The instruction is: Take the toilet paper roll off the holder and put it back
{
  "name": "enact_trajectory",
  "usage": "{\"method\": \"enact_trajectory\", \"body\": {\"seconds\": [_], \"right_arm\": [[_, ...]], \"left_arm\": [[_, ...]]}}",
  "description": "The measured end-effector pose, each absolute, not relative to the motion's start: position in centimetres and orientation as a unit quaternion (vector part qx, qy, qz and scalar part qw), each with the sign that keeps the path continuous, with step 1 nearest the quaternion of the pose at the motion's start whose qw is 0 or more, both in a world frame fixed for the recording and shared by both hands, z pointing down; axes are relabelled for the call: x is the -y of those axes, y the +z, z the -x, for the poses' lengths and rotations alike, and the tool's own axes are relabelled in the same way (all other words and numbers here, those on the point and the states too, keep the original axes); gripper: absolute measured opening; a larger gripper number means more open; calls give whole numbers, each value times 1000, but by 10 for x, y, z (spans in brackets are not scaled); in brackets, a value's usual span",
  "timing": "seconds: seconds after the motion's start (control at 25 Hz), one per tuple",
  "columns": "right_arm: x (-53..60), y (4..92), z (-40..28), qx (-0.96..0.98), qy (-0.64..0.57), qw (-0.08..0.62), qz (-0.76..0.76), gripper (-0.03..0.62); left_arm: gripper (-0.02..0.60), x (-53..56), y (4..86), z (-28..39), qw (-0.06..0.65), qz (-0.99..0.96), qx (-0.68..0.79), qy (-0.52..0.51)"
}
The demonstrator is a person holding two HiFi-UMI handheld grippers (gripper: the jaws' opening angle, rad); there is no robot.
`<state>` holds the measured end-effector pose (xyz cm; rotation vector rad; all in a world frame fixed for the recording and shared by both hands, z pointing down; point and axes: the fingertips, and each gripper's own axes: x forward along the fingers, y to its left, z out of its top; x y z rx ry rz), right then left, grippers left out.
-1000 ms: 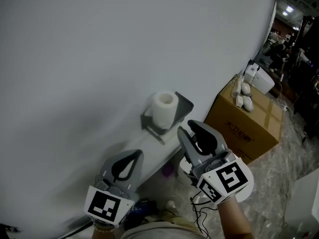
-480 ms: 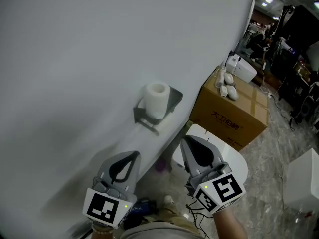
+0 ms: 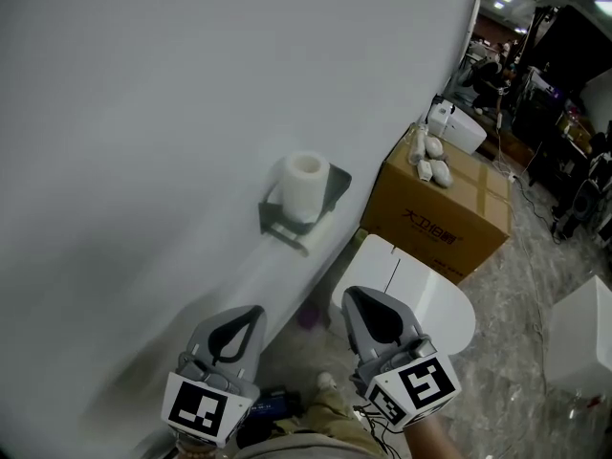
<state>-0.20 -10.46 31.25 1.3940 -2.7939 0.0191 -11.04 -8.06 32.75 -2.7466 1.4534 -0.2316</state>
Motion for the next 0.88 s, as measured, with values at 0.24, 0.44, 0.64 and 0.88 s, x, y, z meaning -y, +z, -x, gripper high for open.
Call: {"method": "enact_trajectory", "body": {"seconds": [0.24,0.44,0.64,0.88], "right_arm": [[94,320,1,890,10,14,-455,15],[89,322,1,889,10,17,-458,12],[88,323,0,887,8,17,-461,8],[89,326,0,887,8,16,-461,8]], "left_arm": [[-9,73,336,107,-3,886,-457,-78],[-9,70,335,106,-6,888,-453,-74],[-9,70,336,112,26,888,-454,-72],[-8,72,339,114,17,886,-458,-75]]}}
